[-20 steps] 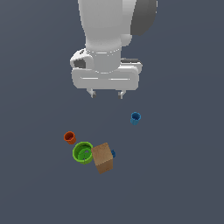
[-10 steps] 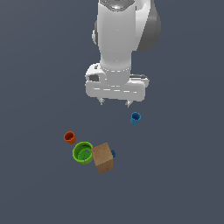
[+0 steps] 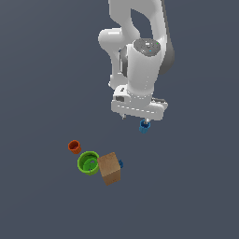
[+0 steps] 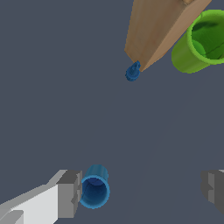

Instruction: Pick up a designated object from a clutter of objects.

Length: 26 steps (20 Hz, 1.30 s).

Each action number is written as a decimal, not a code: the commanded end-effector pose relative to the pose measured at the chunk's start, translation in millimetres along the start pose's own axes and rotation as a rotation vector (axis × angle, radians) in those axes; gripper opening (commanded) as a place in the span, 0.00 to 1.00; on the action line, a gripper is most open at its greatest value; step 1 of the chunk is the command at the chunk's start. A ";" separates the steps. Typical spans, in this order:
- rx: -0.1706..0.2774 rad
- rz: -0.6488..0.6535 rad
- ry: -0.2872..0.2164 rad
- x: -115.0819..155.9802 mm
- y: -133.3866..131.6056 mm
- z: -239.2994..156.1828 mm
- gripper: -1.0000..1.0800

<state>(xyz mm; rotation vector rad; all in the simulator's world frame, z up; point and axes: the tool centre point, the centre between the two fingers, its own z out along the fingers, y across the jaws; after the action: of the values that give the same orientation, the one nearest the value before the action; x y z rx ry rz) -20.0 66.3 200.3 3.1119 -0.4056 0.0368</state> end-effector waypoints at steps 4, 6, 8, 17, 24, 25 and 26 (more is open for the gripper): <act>-0.004 0.065 -0.007 -31.3 -23.5 43.3 0.96; -0.004 0.086 -0.009 -43.2 -30.6 57.0 0.96; -0.004 0.105 -0.012 -54.2 -36.5 68.9 0.96; -0.002 0.160 -0.021 -89.5 -51.6 101.8 0.96; -0.002 0.168 -0.024 -95.8 -53.8 106.9 0.96; -0.002 0.168 -0.024 -95.8 -53.8 107.2 0.96; -0.002 0.168 -0.024 -95.9 -53.8 108.0 0.96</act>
<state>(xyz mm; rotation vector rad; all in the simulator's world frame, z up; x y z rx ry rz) -96.3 142.2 90.7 3.0699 -0.6653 -0.0005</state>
